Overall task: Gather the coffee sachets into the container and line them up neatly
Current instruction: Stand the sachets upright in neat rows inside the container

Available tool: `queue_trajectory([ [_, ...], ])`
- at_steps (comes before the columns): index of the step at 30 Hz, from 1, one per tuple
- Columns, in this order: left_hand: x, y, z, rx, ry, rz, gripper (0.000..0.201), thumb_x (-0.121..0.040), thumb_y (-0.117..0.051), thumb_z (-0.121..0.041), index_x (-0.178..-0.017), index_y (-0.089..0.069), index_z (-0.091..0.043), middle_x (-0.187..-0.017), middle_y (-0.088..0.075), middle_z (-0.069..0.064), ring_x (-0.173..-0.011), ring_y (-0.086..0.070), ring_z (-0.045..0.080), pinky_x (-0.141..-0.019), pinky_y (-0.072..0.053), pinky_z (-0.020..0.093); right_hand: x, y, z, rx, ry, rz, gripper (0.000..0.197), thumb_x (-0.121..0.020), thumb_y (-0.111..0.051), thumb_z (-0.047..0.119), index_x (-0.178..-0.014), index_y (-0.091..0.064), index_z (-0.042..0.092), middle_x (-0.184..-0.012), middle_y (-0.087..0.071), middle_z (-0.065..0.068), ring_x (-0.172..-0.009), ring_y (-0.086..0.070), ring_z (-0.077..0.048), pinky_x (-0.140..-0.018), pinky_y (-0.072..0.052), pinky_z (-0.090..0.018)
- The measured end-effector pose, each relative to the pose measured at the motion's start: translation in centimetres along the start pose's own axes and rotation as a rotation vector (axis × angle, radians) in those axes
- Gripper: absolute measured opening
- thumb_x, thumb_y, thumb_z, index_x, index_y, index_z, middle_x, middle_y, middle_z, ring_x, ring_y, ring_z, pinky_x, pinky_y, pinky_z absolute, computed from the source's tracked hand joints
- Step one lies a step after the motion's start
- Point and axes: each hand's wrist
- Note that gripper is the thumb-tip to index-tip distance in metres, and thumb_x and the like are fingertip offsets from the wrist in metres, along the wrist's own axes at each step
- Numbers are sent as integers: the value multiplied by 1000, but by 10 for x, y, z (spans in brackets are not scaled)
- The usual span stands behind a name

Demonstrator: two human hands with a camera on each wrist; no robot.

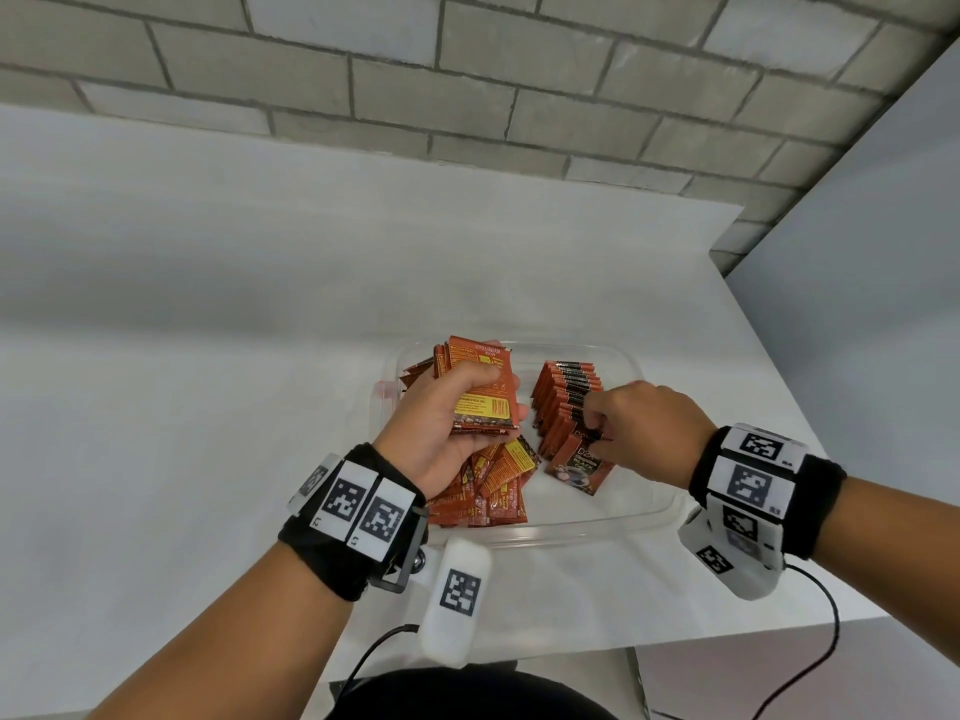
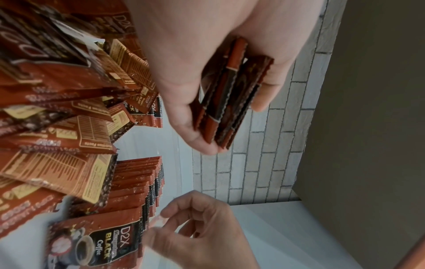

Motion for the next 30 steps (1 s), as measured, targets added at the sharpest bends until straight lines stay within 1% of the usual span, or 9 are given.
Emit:
queue_trajectory([
  [4,0,2,1,3,19,51,24,-88,-52,-4,-110,-59,-9,-86,-71,11,-79,-70,26,-69,-58,38,5,17,-4,-275,-31,-104,16,-89,-61,36,-98,-58,24,-92,-65,6,-60,-53,-7,-54,-38,-19],
  [8,3,-5,0,-55,-18,126,39,-72,-64,-8,-111,-61,-16,-93,-73,7,-87,-70,24,-69,-59,36,15,34,11,-784,-10,-208,23,-83,-64,44,-99,-60,27,-87,-65,10,-65,-58,-2,-62,-44,-13],
  [13,1,-12,0,-74,-44,135,42,-68,-67,-9,-108,-63,-21,-98,-72,8,-92,-68,26,-78,-55,40,23,30,30,-1022,38,-114,50,-65,-64,57,-104,-59,26,-87,-69,2,-84,-66,-25,-82,-54,-45],
  [15,1,-12,2,-99,-29,172,39,-72,-69,-7,-108,-64,-21,-98,-72,7,-90,-69,25,-78,-56,38,21,29,30,-1077,24,-165,51,-67,-69,51,-112,-54,30,-91,-68,2,-80,-66,-25,-79,-54,-42],
  [19,0,-13,5,-136,1,185,36,-75,-70,-10,-109,-65,-20,-102,-71,9,-91,-69,27,-76,-56,38,17,34,25,-1092,89,-232,46,-80,-73,19,-117,-53,36,-93,-65,-1,-71,-60,-20,-72,-52,-28],
  [22,1,-16,4,-175,1,157,40,-74,-76,-39,-106,-66,-18,-101,-71,11,-91,-69,26,-76,-57,37,14,35,22,-1067,123,-317,25,-79,-73,13,-94,-64,31,-81,-65,1,-73,-60,-19,-71,-50,-31],
  [25,2,-16,2,-140,-24,87,56,-61,-63,-55,-103,-64,-19,-93,-70,9,-84,-68,21,-71,-58,35,14,34,22,-1000,139,-545,20,-80,-73,9,-79,-62,25,-77,-63,5,-70,-56,-8,-66,-46,-23],
  [27,1,-16,1,-76,-34,57,50,-66,-63,-50,-105,-63,-18,-90,-70,8,-82,-67,22,-65,-58,33,17,32,26,-813,233,-641,18,-79,-73,8,-79,-62,22,-78,-58,9,-69,-53,-5,-64,-43,-16],
  [30,2,-18,0,5,-51,34,39,-77,-63,-17,-115,-60,-14,-104,-69,13,-92,-67,26,-67,-57,35,22,20,30,-645,353,-513,14,-75,-75,18,-87,-67,18,-84,-52,5,-75,-54,-9,-68,-45,-22],
])
Point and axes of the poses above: each hand's wrist, its own x-axis away from the middle knuckle, its own y-axis out of the back of the hand, z = x × y
